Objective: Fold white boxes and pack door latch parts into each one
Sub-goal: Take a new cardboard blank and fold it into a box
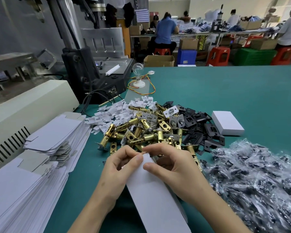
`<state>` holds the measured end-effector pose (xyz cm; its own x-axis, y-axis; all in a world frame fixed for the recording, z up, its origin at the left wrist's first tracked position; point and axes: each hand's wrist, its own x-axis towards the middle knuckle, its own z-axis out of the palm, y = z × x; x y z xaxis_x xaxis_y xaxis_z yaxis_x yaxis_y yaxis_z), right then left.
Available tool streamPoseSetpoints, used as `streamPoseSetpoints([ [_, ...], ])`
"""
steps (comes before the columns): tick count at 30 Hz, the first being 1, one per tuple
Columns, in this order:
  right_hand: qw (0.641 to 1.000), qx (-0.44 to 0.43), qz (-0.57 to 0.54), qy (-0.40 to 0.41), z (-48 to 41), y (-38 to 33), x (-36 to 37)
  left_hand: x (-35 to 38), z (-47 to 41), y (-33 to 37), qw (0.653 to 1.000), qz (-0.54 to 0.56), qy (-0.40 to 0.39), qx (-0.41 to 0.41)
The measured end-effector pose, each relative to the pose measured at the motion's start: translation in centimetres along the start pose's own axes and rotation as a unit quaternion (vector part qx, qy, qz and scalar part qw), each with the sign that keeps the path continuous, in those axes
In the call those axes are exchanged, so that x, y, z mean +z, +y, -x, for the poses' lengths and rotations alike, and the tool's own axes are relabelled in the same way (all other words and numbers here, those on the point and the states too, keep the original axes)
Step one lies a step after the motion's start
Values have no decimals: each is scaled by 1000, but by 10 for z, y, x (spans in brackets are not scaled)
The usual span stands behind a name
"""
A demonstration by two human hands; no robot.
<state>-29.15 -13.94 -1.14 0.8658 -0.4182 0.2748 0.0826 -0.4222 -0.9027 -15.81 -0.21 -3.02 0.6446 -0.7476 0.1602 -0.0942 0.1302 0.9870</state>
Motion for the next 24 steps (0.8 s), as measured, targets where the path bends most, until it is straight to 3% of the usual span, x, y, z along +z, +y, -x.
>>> streamPoseSetpoints([
  [6, 997, 18, -41, 62, -2, -2, -6, 3, 3, 0, 999, -24, 7, 25],
  [11, 994, 43, -60, 85, -2, -3, -13, 8, 1, -3, 995, -11, 91, 35],
  [24, 997, 39, -39, 62, -1, -5, -14, 5, 0, -3, 998, 15, 60, 6],
])
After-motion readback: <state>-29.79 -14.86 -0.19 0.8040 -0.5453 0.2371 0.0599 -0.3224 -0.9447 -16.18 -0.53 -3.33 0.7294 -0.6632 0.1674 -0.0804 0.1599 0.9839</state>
